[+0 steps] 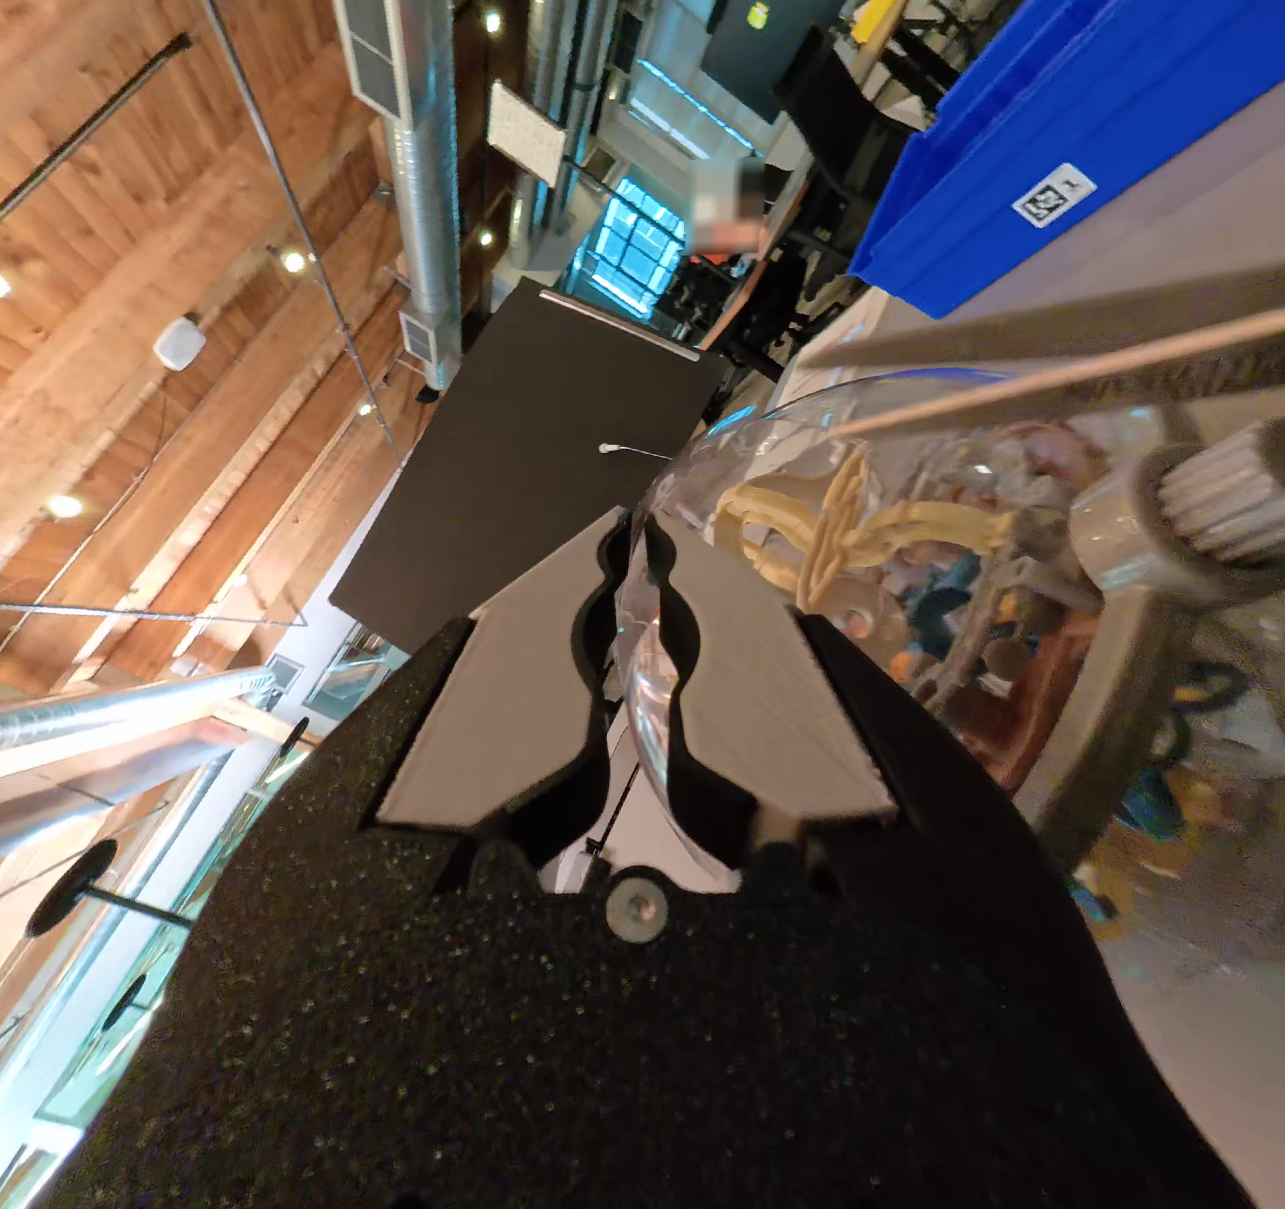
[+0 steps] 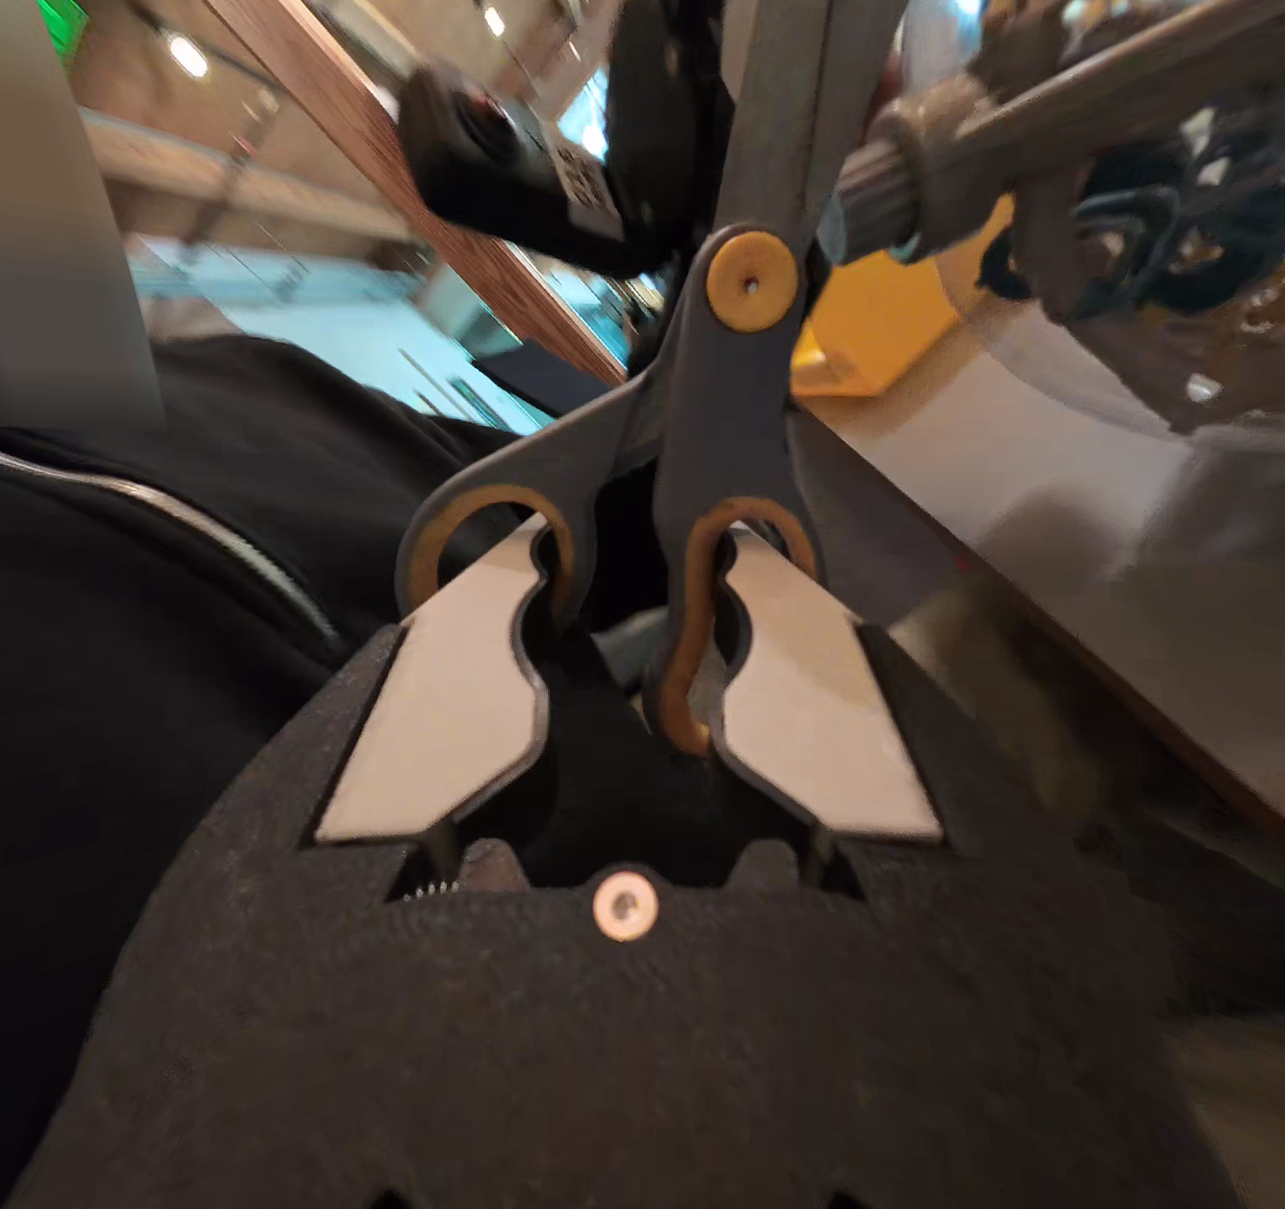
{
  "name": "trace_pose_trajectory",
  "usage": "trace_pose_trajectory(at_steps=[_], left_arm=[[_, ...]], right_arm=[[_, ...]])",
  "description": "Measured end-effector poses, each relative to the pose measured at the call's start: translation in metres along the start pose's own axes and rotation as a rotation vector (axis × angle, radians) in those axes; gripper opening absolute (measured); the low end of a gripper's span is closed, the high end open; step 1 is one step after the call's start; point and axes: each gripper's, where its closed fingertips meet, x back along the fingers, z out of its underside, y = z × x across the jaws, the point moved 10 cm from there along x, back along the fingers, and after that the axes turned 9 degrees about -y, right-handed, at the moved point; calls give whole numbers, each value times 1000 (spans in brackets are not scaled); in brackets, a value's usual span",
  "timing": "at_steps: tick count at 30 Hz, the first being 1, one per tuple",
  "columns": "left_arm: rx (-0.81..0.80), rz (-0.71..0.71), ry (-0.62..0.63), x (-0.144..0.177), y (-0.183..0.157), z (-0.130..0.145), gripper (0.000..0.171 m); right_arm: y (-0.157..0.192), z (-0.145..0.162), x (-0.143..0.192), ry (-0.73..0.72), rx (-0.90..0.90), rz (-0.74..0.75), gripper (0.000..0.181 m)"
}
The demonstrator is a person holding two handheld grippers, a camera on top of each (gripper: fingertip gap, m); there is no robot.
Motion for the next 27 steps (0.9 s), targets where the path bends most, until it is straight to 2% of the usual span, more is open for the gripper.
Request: trace_pose_trajectory(at_steps=[3,8,11,20,27], left_arm=[[-12,-30,3,3,-2,-1,0],[-41,-55,5,10,-8,-6,0],[-44,-83,36,14,-10,-6,0],[1,-156,113,27,-13,-4,0],[2,-179,180,28,-15,-6,0]], right_arm=[[10,-7,6,-108,-103,-57,40],[15,-20,10,-133,-267,-13,40],[17,-22,9,-159,-237,11,39],[3,10,-1,-130,-124,336,39],[-1,18,-4,-146,-98,335,39]])
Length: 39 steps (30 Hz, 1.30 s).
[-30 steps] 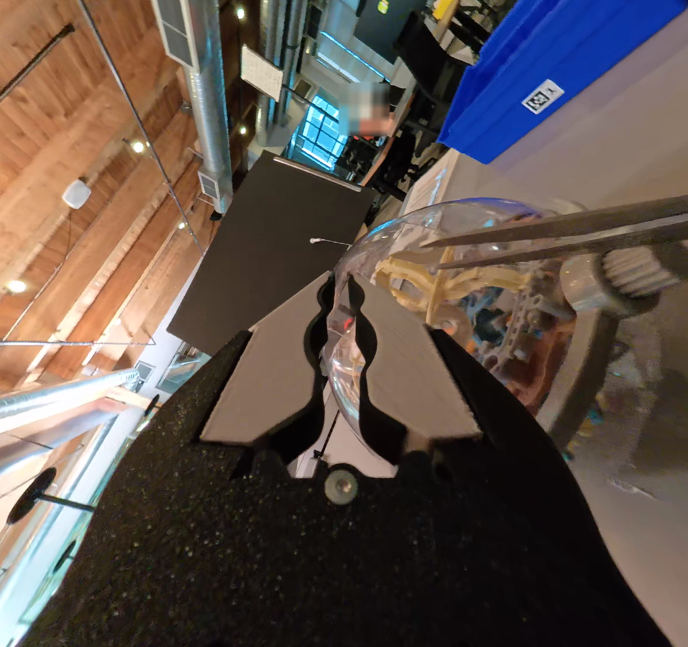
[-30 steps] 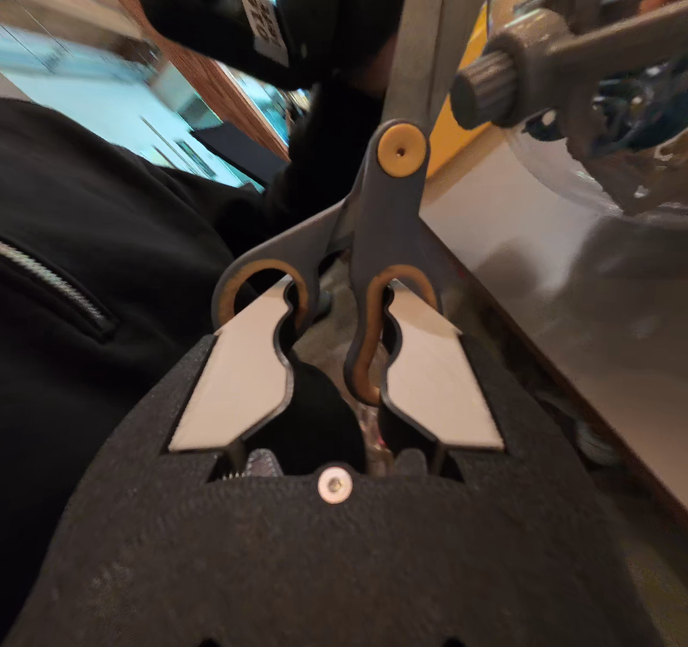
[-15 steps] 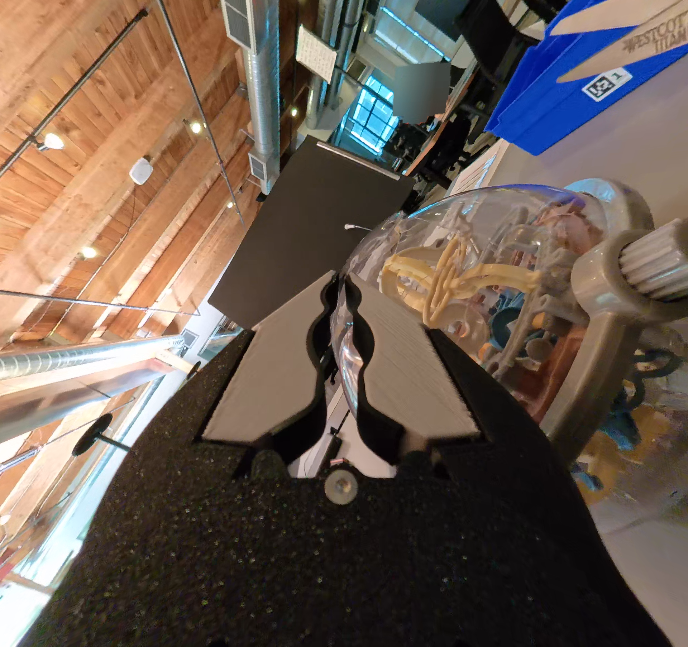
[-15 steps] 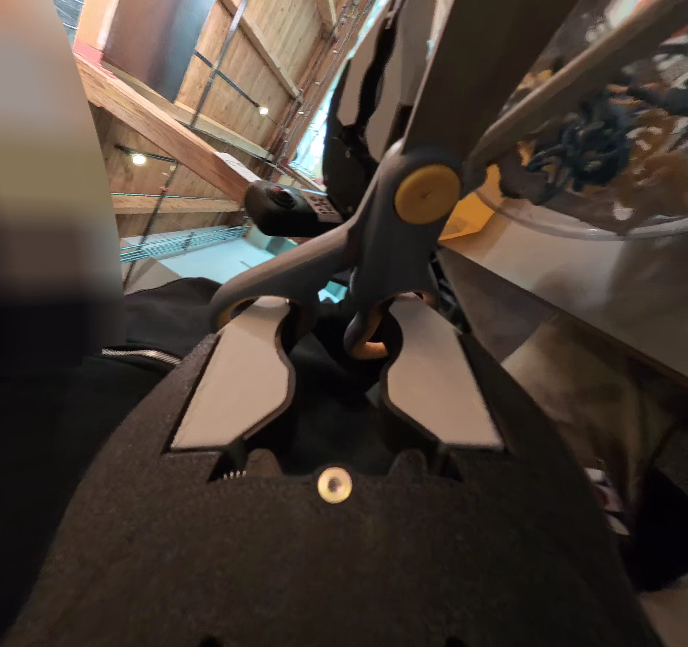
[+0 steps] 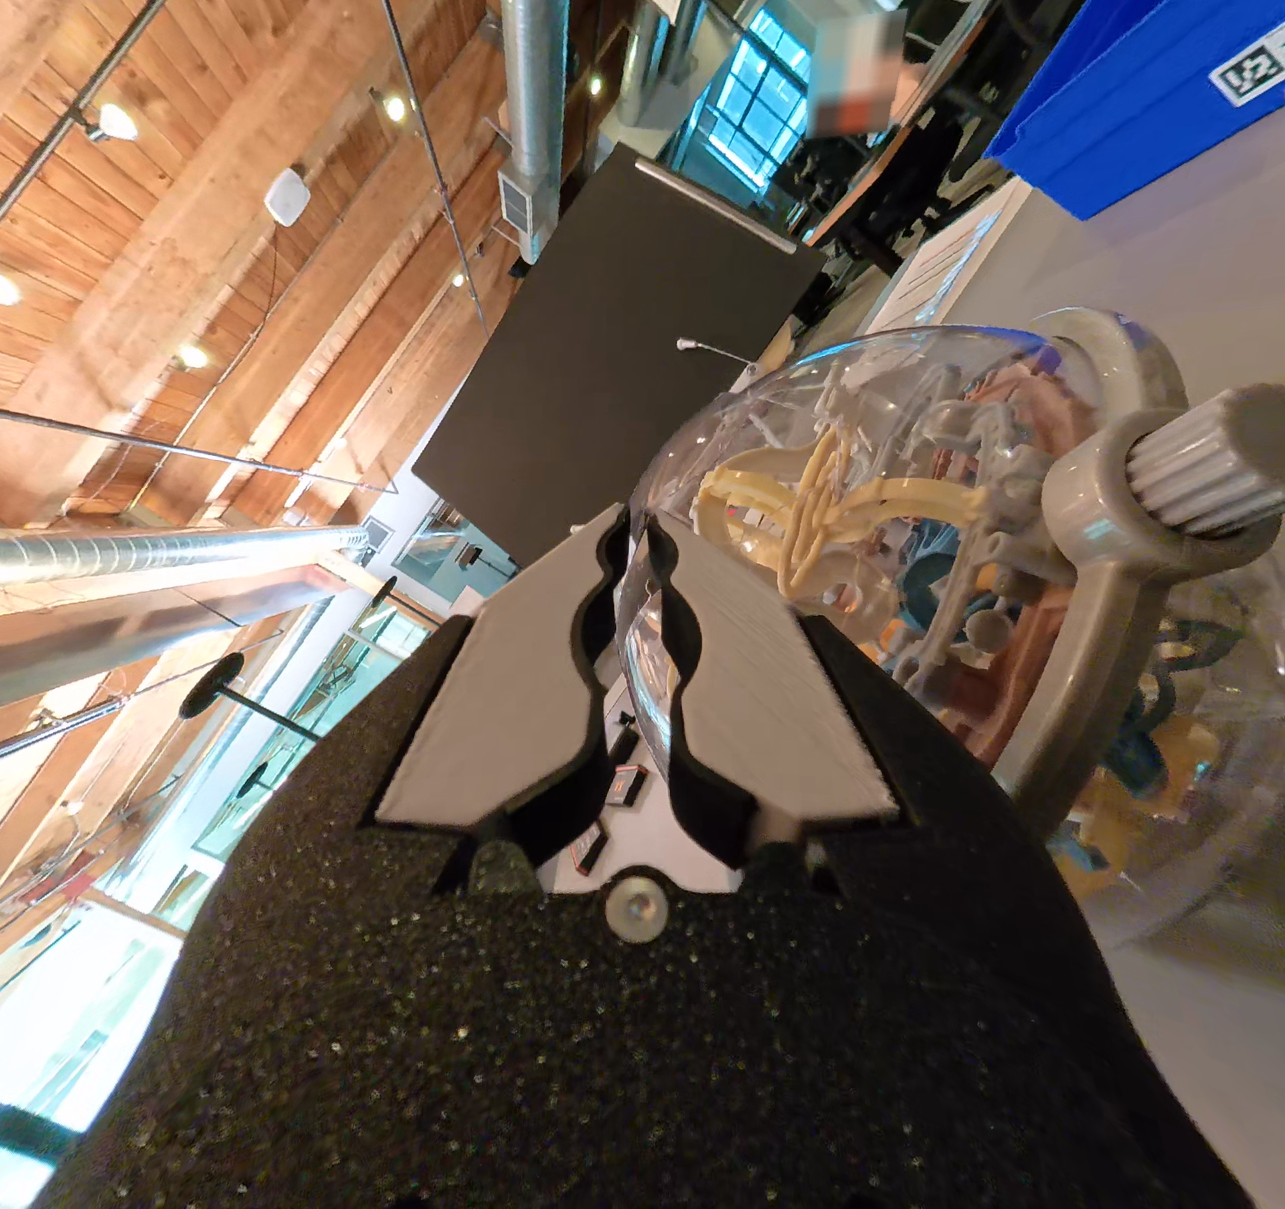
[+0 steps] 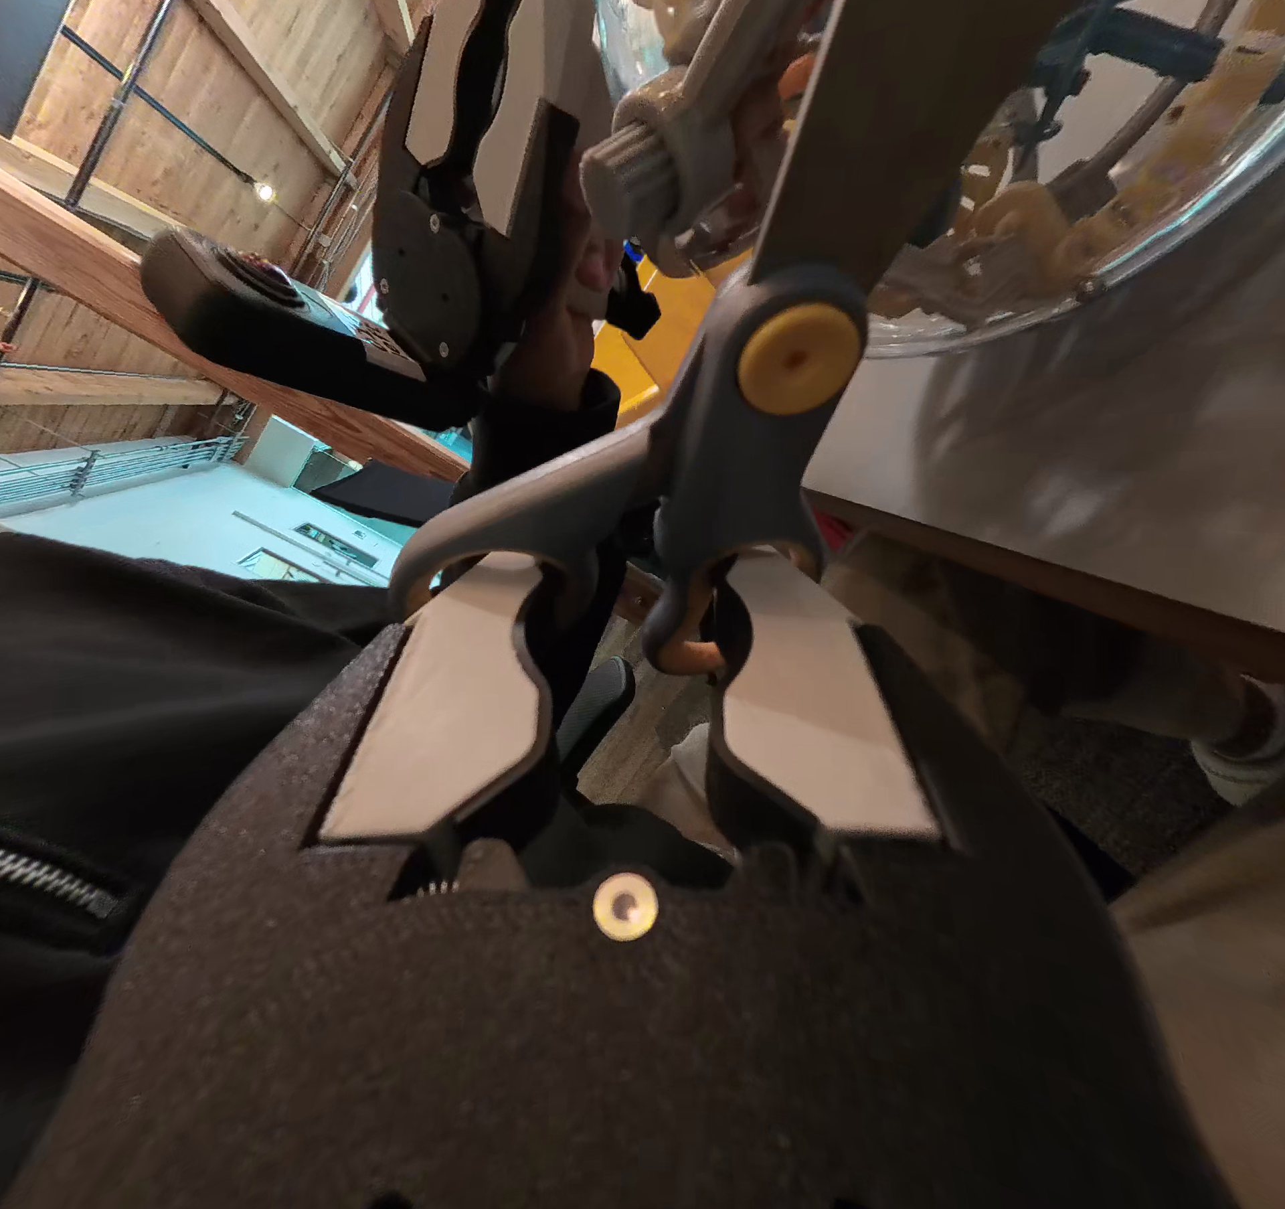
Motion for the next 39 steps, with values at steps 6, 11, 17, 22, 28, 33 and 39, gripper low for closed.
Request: trace_pose_trajectory(at_steps=[6,11,17,22,28,33,39], left_arm=[[-37,-1,84,-3,-5,-12,1],[-82,9,156,-8,-14,-28,2],[-160,-15,220,-17,-30,-45,3],[-151,-46,262,-29,-39,-55,3],[-207,-45,311,-40,-45,-62,2],[-231,-22,340,-49,-46,-66,2],[-239,-19,363,-53,-47,-67,2]], right_arm=[[-6,-1,6,-5,46,-22,39],[-13,9,19,-14,103,-44,39],[-33,21,43,12,209,-61,39],[-41,8,61,-52,202,-93,39],[-52,-6,78,-69,214,-34,39],[-58,-13,87,-75,194,-16,39],[-65,-13,91,-54,175,-20,39]])
